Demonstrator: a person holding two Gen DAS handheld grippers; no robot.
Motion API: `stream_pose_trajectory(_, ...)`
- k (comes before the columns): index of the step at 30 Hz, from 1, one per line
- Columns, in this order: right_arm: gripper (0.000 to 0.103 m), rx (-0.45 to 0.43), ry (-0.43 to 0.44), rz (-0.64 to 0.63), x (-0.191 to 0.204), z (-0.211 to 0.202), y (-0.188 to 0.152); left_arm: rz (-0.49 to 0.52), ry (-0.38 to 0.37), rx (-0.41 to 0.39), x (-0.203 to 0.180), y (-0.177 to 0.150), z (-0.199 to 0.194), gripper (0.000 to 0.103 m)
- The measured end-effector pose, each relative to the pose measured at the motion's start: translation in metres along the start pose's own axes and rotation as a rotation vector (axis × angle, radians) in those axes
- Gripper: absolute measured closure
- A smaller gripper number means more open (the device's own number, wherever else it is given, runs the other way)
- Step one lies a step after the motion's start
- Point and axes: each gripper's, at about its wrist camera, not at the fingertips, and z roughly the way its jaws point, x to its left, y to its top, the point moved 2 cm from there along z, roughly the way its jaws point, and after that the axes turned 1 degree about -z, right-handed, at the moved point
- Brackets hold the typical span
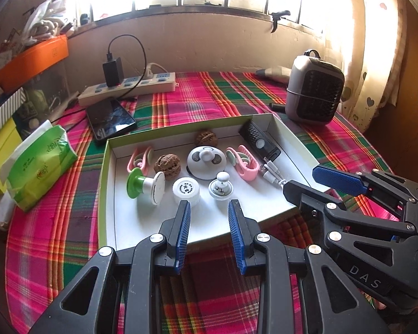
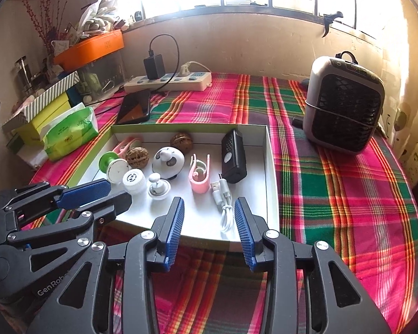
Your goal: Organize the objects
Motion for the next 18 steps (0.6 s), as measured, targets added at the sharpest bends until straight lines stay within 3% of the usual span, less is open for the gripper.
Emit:
stream_pose_trajectory(5, 0.06, -0.018, -0.006, -0.004, 0.009, -0.013, -0.01, -0.012, 0.032, -0.021, 0.003, -0.012, -0.015, 0.077)
stream_pose_trajectory(15, 0.058, 0.047, -0.055, 0.003, 0.016, -0.013, -0.044, -0.067, 0.09, 0.021, 0.015, -0.047, -0.021, 0.077)
stream_pose_trajectory(18, 0.052, 0.065, -0.073, 0.01, 0.014, -0.012, -0.055, -0.062, 0.111, 0.035, 0.015, -0.054, -0.019, 0.077)
